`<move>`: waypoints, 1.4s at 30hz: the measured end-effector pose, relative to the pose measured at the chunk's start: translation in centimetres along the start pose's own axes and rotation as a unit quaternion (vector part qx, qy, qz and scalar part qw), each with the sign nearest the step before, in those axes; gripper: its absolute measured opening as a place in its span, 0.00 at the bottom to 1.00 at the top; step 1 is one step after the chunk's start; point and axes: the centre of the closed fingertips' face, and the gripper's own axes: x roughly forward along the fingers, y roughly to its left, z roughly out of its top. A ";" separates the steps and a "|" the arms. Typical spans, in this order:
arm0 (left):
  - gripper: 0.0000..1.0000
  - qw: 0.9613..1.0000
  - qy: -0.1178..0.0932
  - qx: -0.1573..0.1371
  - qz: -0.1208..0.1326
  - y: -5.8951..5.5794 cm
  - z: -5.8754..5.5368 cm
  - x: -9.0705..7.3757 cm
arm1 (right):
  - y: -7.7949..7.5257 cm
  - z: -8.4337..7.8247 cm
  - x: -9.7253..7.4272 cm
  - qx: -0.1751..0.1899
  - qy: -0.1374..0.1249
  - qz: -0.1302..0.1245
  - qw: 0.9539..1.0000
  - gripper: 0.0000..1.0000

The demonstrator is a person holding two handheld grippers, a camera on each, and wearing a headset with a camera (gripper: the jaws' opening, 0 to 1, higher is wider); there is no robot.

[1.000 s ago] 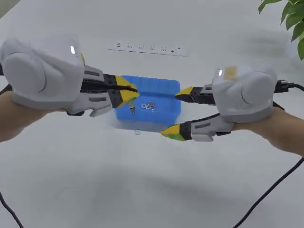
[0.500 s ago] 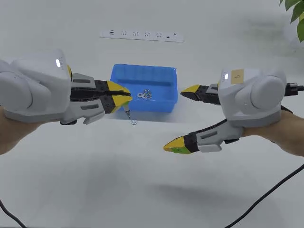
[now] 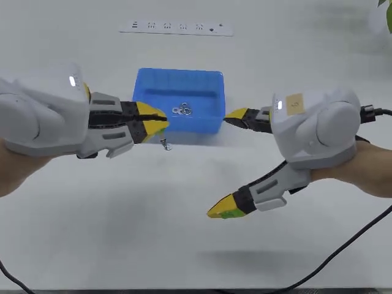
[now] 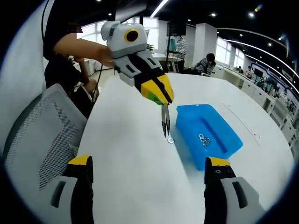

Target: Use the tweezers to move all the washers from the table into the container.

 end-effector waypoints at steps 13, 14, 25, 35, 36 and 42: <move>0.06 1.000 0.003 -0.007 -0.008 0.8 -0.5 1.2 | 0.1 0.2 0.3 0.023 -0.014 0.010 1.000 1.00; 0.06 1.000 0.003 -0.009 -0.010 0.8 -0.5 1.2 | 0.0 0.2 0.3 0.025 -0.014 0.010 1.000 1.00; 0.06 1.000 0.010 -0.015 -0.016 0.9 -0.7 1.7 | -0.1 0.2 0.3 0.033 -0.015 0.012 0.999 0.99; 0.06 0.999 0.042 -0.012 -0.032 1.3 -1.2 1.4 | -0.5 1.3 1.4 0.030 -0.020 0.023 0.999 0.91; 0.06 0.999 0.041 -0.016 -0.030 1.3 -1.2 1.4 | -0.6 1.6 1.6 0.031 -0.022 0.024 0.999 0.90; 0.06 0.998 0.041 -0.024 -0.030 1.2 -1.2 1.8 | -1.2 3.0 2.8 0.025 -0.032 0.034 0.999 0.82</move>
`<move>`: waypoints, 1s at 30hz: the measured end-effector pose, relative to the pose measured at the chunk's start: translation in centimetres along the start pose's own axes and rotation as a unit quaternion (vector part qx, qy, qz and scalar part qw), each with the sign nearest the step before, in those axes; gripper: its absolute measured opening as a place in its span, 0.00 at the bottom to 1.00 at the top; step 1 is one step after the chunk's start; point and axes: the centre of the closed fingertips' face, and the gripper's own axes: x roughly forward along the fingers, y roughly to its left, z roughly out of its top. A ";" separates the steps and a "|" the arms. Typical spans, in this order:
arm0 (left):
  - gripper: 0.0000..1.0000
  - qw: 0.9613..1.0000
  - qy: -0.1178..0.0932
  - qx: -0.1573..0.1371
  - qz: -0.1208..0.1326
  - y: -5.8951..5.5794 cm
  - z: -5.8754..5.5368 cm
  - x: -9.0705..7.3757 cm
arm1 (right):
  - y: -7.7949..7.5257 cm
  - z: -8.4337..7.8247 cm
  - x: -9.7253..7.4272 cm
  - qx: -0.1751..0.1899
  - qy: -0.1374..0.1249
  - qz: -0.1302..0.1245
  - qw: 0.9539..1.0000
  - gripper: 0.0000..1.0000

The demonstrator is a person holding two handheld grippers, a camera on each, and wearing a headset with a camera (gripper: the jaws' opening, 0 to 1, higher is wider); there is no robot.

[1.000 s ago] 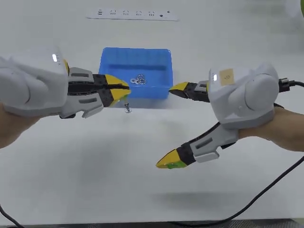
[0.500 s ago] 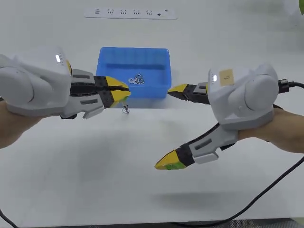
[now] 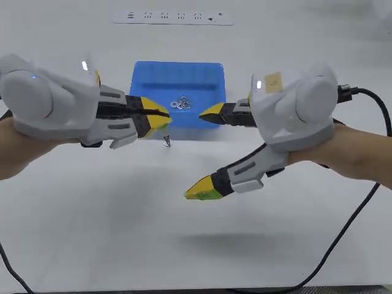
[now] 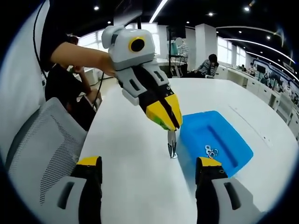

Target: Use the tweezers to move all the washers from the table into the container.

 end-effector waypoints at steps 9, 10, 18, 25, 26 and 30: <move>0.06 1.000 -0.002 -0.005 -0.008 -0.5 0.1 0.4 | -1.1 0.6 1.9 0.006 -0.011 0.015 1.000 0.64; 0.06 1.000 -0.003 -0.005 -0.011 -0.6 0.1 0.4 | -1.2 0.6 2.1 0.007 -0.011 0.016 1.000 0.63; 0.06 1.000 -0.006 -0.010 -0.018 -0.7 0.1 0.6 | -2.2 -0.4 3.8 0.000 0.014 0.032 0.999 0.43; 0.06 1.000 -0.008 -0.018 -0.019 -0.6 0.1 0.7 | -2.9 -0.2 4.9 -0.001 0.013 0.040 0.999 0.27; 0.06 1.000 -0.008 -0.018 -0.019 -0.6 0.0 0.7 | -2.8 -0.1 5.1 -0.001 0.012 0.042 0.999 0.27; 0.06 1.000 -0.007 -0.019 -0.019 -0.5 -0.1 0.7 | -2.6 -0.3 5.5 -0.013 0.020 0.049 0.998 0.25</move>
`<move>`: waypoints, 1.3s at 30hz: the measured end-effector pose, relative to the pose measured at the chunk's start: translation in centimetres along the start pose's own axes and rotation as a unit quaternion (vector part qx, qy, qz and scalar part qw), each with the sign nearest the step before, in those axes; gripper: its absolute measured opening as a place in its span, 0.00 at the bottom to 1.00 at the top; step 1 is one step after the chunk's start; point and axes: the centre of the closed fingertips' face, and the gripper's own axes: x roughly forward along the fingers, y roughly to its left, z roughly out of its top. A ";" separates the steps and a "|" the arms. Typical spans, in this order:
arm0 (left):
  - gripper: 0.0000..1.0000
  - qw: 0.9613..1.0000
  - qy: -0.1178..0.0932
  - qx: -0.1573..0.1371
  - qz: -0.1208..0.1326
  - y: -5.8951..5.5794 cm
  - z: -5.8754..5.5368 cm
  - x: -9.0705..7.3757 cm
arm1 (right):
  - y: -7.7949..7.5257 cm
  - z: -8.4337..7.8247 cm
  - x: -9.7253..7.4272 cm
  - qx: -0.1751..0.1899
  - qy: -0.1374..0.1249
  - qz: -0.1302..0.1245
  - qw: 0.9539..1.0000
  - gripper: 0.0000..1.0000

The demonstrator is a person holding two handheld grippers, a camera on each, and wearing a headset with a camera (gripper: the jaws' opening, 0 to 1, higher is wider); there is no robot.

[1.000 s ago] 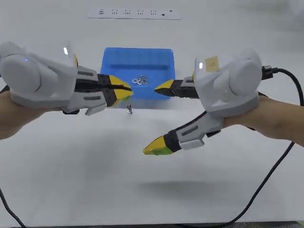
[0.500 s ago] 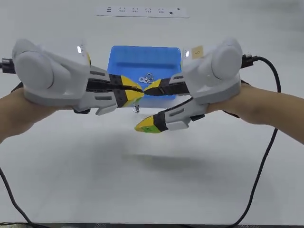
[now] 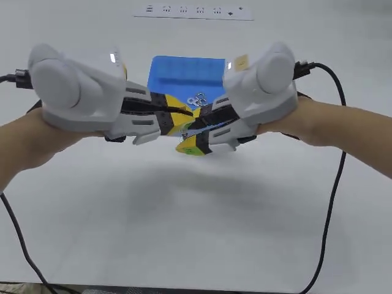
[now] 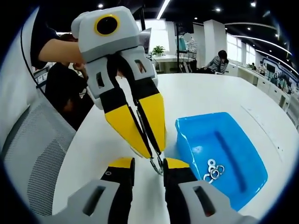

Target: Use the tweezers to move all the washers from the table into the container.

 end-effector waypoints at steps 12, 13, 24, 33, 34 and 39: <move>0.07 1.000 0.002 -0.002 -0.001 -0.1 -0.2 0.1 | -0.5 0.0 0.2 -0.013 0.003 -0.007 1.000 0.13; 0.07 1.000 0.003 -0.002 0.000 -0.1 -0.2 0.1 | -0.5 0.0 0.2 -0.029 0.007 -0.010 1.000 0.12; 0.21 1.000 0.016 0.004 0.017 -0.4 -0.2 0.3 | -1.3 0.0 0.3 -0.048 0.004 -0.024 0.999 0.10; 0.42 0.997 -0.018 -0.008 0.070 0.0 1.1 -1.4 | -0.8 0.5 -0.5 -0.048 -0.002 -0.032 0.998 0.10; 0.47 0.997 -0.026 -0.018 0.075 0.1 1.3 -1.6 | -0.8 0.7 -0.6 -0.047 -0.005 -0.033 0.998 0.10; 0.55 0.995 -0.027 -0.019 0.095 -0.7 1.2 -3.4 | -0.2 1.7 -1.7 -0.045 -0.018 -0.039 0.998 0.10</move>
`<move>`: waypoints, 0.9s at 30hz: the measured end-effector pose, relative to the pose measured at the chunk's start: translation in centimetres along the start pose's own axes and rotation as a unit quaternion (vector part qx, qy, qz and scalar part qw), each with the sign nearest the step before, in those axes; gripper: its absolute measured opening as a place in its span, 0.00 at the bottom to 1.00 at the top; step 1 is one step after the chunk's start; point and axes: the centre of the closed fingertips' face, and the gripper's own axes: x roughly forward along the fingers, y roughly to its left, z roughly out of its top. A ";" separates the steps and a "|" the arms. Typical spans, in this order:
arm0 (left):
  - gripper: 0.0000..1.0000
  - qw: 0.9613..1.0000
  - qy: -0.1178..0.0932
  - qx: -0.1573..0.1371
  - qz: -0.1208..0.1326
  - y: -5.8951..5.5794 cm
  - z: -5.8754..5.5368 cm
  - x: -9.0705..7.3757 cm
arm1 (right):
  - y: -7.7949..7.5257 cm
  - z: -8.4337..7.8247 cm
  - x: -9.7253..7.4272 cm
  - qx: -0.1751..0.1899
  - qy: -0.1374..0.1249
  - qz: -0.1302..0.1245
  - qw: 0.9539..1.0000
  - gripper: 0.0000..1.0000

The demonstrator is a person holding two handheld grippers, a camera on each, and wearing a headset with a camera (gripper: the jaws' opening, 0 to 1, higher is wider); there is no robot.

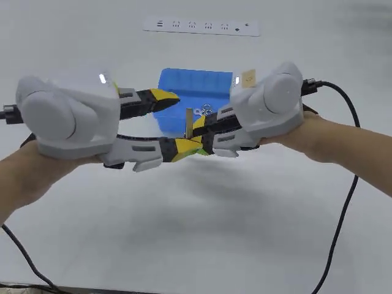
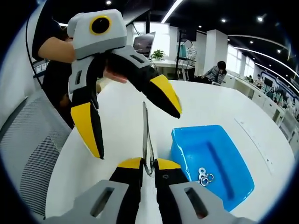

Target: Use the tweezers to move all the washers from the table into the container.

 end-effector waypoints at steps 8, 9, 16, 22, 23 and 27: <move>0.74 0.999 -0.007 -0.037 0.033 -0.2 -0.4 -2.5 | 0.4 1.4 -1.8 -0.006 -0.009 -0.009 1.000 0.10; 0.74 0.999 -0.009 -0.039 0.037 -0.3 -0.4 -2.8 | 0.4 1.7 -2.0 -0.008 -0.011 -0.012 1.000 0.10; 0.94 0.997 -0.015 -0.059 0.046 -0.6 -0.5 -4.3 | -0.3 3.4 -3.8 -0.012 -0.026 -0.032 0.999 0.10; 1.00 0.995 -0.033 -0.084 0.049 -0.8 -0.5 -4.9 | -1.6 4.5 -5.0 -0.009 -0.042 -0.050 0.998 0.10; 1.00 0.995 -0.033 -0.085 0.050 -0.9 -0.6 -4.9 | -2.0 4.6 -5.1 -0.009 -0.043 -0.054 0.998 0.10; 1.00 0.993 -0.030 -0.092 0.061 -0.7 -1.3 -5.0 | -4.0 4.4 -5.1 -0.006 -0.043 -0.070 0.997 0.10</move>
